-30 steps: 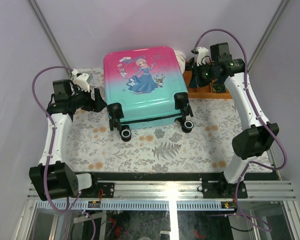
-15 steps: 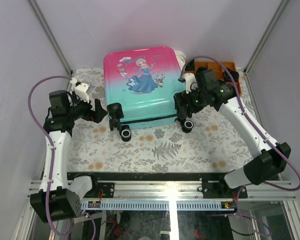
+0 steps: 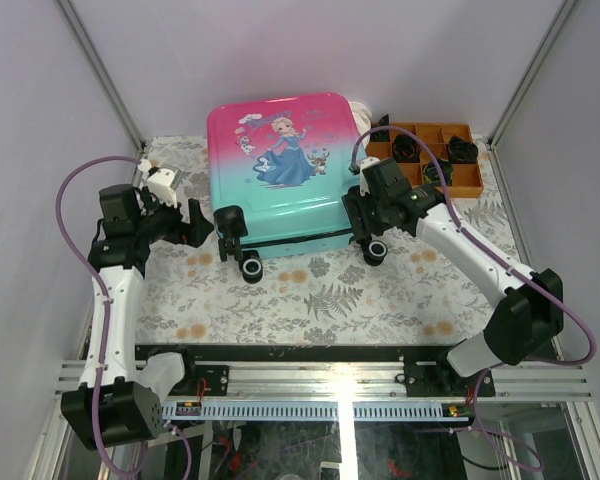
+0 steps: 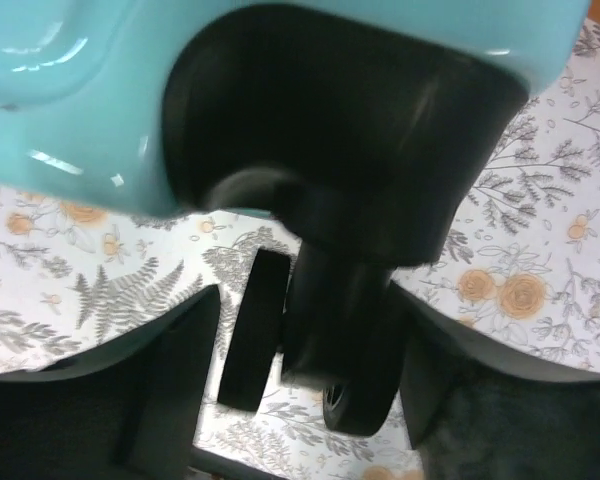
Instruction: Pack the luggage
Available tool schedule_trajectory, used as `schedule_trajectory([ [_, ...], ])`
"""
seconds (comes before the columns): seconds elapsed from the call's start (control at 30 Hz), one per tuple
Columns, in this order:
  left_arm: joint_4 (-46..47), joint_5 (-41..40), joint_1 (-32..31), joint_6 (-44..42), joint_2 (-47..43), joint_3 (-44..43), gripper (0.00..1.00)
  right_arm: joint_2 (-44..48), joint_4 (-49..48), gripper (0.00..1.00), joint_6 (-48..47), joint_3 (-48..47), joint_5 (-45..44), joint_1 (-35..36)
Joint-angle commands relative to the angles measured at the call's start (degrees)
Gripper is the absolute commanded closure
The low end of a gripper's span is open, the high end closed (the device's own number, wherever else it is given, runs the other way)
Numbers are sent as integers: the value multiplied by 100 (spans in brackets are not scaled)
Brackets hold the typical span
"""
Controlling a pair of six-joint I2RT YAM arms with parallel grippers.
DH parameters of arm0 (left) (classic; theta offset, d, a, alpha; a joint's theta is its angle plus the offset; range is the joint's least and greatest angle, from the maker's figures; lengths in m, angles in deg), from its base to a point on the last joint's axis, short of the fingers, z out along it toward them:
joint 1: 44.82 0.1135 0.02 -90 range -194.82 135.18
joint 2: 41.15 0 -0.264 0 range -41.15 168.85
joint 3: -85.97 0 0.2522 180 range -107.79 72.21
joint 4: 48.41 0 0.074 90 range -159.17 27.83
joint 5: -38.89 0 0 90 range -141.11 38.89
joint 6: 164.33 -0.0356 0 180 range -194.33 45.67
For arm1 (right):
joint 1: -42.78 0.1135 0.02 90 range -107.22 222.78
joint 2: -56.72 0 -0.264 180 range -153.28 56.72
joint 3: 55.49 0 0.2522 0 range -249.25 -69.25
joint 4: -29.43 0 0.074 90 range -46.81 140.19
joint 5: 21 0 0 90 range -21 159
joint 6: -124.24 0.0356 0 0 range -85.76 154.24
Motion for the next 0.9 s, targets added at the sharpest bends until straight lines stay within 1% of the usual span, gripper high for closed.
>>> schedule_trajectory([
  [0.0, 244, -159, 27, 143, 230, -69, 12, -170, -347, 35, 314, -159, -450, 36],
  [0.03, 231, -157, 22, 161, 287, -84, 12, -148, -345, 40, 348, -166, -498, 36],
  [0.13, 292, -148, 26, 172, 325, -70, 13, -30, -294, 52, 428, -152, -689, 31],
  [0.17, 358, -154, 26, 188, 317, -50, 13, -4, -244, 60, 446, -170, -748, 35],
  [0.23, 432, -142, 26, 208, 302, -34, 13, 61, -138, 77, 416, -262, -738, 35],
  [0.33, 423, -120, 19, 146, 329, -45, 13, 143, -16, 98, 266, -548, -512, 35],
  [0.37, 390, -146, 26, 117, 355, -67, 13, 171, 13, 100, 182, -687, -400, 35],
  [0.5, 267, -235, 23, 23, 385, -135, 13, 323, 55, 100, -142, -1306, 232, 38],
  [0.67, 274, -289, 21, 62, 405, -194, 13, 353, 36, 100, -307, -2065, 322, -17],
  [0.77, 282, -293, 33, 49, 479, -244, 13, 255, 56, 100, -351, -2099, 334, -206],
  [0.87, 283, -311, 35, -92, 608, -290, 11, 160, 81, 100, -195, -1822, 769, -792],
])
